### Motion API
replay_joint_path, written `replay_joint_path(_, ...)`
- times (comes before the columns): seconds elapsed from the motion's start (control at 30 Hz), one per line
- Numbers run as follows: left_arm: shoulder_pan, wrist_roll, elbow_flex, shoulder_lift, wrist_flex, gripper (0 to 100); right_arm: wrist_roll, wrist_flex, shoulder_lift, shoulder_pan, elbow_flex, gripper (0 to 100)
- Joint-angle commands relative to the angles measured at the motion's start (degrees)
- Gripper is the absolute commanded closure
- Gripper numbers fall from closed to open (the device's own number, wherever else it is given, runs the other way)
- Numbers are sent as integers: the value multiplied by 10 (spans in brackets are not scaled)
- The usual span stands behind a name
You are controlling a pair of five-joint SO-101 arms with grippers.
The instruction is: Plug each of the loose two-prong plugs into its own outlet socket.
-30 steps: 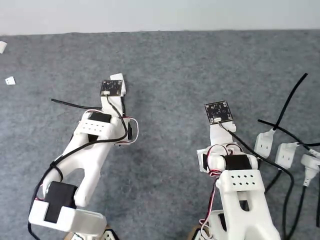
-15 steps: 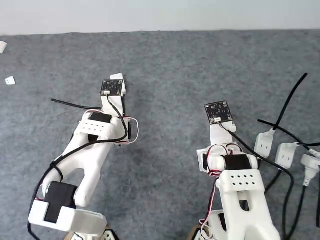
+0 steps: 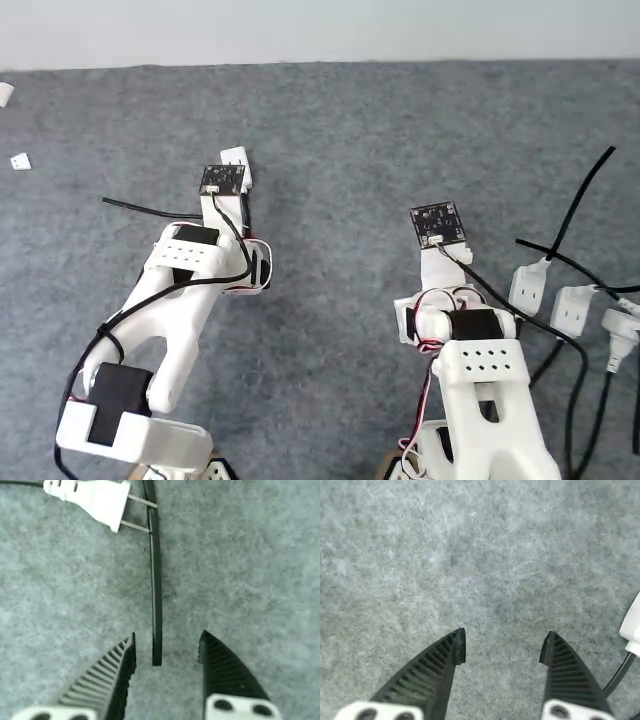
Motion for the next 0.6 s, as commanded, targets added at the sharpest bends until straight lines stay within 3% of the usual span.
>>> replay_joint_path(0.0,5,-4,-11,-3,9,818,7,-9,-14,-4,-3,758)
replay_joint_path(0.2,6,-6,-9,-1,9,872,7,-9,-14,-4,-3,758)
replay_joint_path(0.57,12,-5,-3,-2,-5,878,7,-9,-14,-4,-3,758)
